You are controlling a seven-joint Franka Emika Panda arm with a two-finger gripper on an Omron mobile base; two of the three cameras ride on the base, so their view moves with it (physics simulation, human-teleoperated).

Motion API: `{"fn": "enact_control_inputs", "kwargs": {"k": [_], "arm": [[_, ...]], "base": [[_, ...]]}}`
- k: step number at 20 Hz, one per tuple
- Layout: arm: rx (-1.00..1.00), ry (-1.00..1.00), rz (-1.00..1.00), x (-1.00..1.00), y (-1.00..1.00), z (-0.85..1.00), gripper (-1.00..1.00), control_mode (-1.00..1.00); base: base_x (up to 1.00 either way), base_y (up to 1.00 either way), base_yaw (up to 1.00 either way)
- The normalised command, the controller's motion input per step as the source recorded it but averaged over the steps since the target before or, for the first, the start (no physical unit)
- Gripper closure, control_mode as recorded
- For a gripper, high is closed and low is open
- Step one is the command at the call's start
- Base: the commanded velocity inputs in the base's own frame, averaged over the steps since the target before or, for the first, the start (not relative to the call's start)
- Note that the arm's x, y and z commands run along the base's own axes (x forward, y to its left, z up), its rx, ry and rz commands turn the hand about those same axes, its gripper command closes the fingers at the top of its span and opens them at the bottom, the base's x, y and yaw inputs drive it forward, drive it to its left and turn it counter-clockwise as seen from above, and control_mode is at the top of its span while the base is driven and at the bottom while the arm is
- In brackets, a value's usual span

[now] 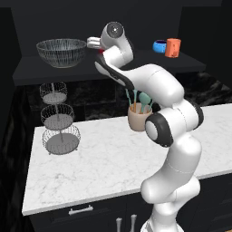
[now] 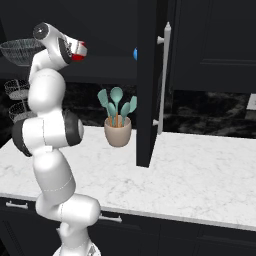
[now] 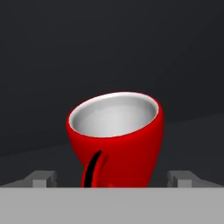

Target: Gather all objects into one cabinet and sort the glasses and bowls to opposite sides.

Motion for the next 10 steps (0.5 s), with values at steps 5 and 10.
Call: {"fn": "enact_control_inputs", "kwargs": {"k": [5,10], "arm": [[0.0,0.0,0.0,0.14,0.0,0.0,-1.0,-1.0],[0.0,0.0,0.0,0.05,0.0,0.0,1.0,-1.0]], "base": [[0.0,0.0,0.0],[0.0,0.0,0.0]]}}
